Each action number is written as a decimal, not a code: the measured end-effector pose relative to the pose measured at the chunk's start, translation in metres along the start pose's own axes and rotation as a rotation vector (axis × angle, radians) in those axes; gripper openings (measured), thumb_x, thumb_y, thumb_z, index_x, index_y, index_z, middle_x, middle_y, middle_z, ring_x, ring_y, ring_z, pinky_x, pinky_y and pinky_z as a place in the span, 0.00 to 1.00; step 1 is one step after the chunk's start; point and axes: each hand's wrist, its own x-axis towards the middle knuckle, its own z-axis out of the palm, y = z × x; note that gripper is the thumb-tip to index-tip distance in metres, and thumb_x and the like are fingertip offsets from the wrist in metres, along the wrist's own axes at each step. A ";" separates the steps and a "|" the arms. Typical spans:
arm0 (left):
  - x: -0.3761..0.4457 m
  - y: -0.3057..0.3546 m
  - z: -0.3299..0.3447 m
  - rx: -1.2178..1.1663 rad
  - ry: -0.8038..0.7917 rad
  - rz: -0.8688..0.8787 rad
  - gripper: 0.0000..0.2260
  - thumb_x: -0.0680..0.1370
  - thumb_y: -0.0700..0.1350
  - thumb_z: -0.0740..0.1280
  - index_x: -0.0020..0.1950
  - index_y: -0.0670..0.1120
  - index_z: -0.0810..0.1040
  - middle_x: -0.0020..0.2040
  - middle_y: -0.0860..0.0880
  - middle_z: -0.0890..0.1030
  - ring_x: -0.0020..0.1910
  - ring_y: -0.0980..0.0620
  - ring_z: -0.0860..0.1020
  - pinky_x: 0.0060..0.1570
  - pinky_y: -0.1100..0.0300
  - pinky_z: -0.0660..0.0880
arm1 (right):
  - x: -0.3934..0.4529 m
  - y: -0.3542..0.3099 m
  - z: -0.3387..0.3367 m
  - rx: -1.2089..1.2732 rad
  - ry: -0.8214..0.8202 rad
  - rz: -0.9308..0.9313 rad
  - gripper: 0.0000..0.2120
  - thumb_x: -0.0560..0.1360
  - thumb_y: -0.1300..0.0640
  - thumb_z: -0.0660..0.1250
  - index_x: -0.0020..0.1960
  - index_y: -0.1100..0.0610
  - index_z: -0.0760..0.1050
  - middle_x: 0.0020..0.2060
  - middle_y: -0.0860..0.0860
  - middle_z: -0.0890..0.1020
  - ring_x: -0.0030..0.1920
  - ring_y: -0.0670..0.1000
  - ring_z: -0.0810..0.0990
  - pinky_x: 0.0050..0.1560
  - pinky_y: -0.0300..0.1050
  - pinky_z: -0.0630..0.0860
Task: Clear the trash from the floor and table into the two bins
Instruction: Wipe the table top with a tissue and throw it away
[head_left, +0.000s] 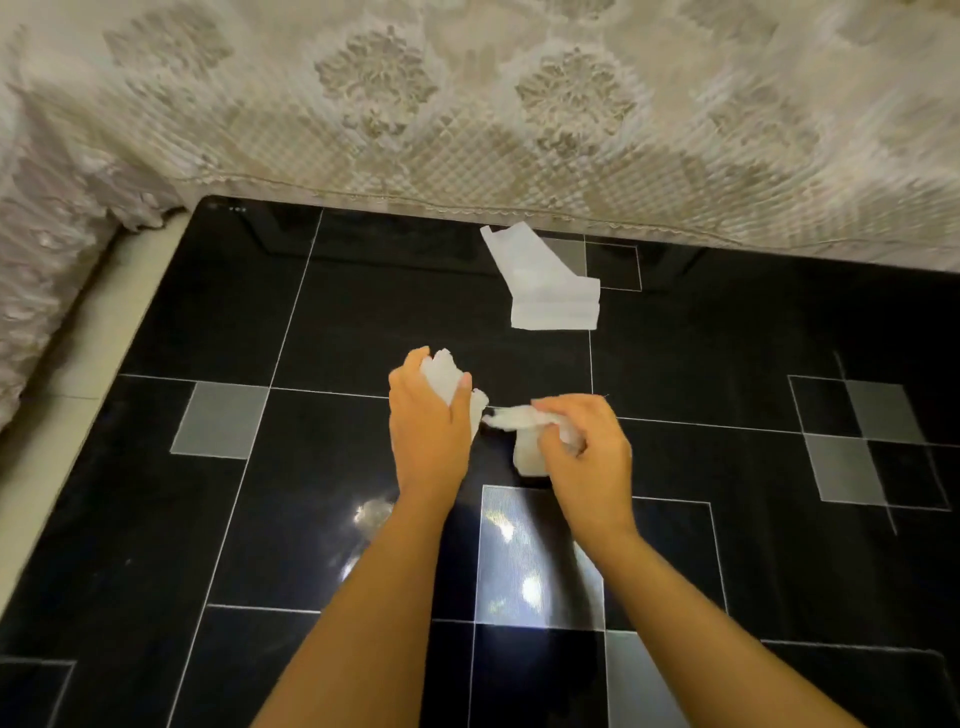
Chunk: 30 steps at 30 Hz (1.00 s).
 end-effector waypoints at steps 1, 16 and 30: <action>0.006 -0.003 0.004 0.050 0.000 0.033 0.22 0.78 0.54 0.65 0.69 0.52 0.65 0.64 0.50 0.69 0.60 0.50 0.71 0.58 0.55 0.70 | 0.011 0.001 -0.001 -0.018 0.001 -0.037 0.14 0.73 0.69 0.65 0.49 0.52 0.81 0.49 0.46 0.76 0.50 0.37 0.75 0.48 0.28 0.71; 0.018 -0.026 0.029 0.582 0.067 0.234 0.18 0.80 0.56 0.54 0.67 0.50 0.67 0.64 0.47 0.72 0.61 0.49 0.66 0.54 0.49 0.70 | 0.168 0.017 0.018 -0.802 -0.340 -0.263 0.26 0.80 0.50 0.58 0.76 0.47 0.56 0.77 0.53 0.52 0.77 0.57 0.47 0.74 0.57 0.53; 0.021 -0.028 0.028 0.671 0.033 0.216 0.18 0.81 0.56 0.52 0.65 0.50 0.71 0.63 0.48 0.72 0.60 0.48 0.69 0.54 0.49 0.72 | 0.176 0.016 0.052 -0.872 -0.338 -0.388 0.16 0.75 0.58 0.66 0.63 0.52 0.74 0.59 0.56 0.74 0.56 0.59 0.72 0.52 0.55 0.72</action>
